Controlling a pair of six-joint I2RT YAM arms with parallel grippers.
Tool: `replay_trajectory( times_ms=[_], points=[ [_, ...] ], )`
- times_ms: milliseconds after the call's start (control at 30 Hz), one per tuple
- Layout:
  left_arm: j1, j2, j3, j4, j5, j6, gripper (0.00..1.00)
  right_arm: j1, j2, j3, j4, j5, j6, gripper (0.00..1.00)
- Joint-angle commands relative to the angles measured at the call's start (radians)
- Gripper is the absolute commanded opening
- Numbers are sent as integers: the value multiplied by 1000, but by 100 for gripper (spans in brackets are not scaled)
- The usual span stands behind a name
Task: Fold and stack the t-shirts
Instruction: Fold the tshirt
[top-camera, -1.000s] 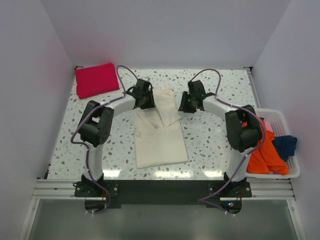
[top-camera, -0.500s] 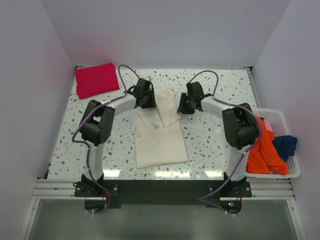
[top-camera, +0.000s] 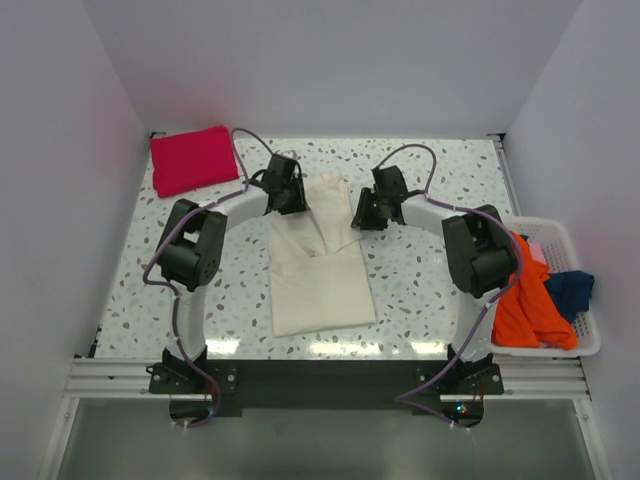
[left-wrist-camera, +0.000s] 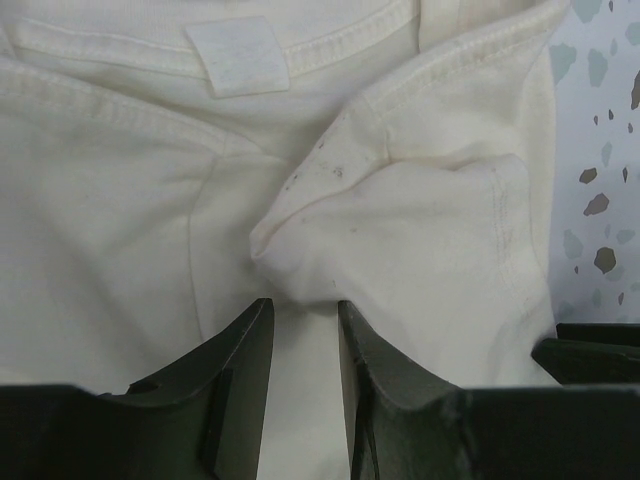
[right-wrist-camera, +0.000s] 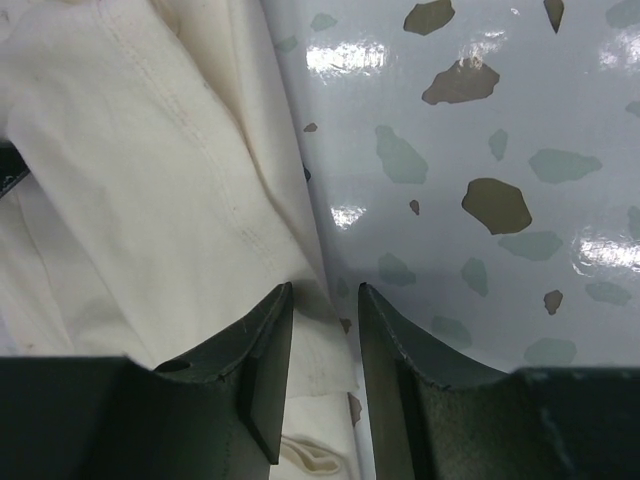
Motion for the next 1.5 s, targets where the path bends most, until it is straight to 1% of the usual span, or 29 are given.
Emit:
replay_trajectory(
  times_ms=[0,367,500,600,633,700,733,900,1000,1200,1367,1467],
  points=[
    [14,-11,44,26,-19,-17,37,2,-1,-16,28,-28,12,36],
    [24,48,109,-11,-17,-11,36,16,-41,-30,5,-47,19,34],
    [27,67,127,-17,-17,-11,31,23,-56,-30,-9,-47,12,33],
    [28,70,133,-23,-17,-11,25,26,-71,-34,-20,-44,13,30],
    [28,67,133,-21,-17,-11,21,29,-74,-37,-26,-40,12,28],
    [30,65,133,-24,-42,-9,18,28,-85,-40,-29,-37,12,26],
    [30,65,133,-24,-42,-8,14,28,-88,-40,-34,-34,10,25],
    [34,58,133,-26,-48,-6,5,28,-111,-42,-51,-24,7,23],
    [36,56,133,-27,-48,0,2,29,-124,-42,-52,-30,7,20],
    [41,53,132,-26,-46,0,0,31,-139,-31,-60,-37,7,5],
    [42,53,132,-20,-40,0,0,36,-145,-23,-68,-47,1,0],
    [44,51,130,-20,-42,-1,0,46,-150,-20,-66,-63,-2,0]
  ],
)
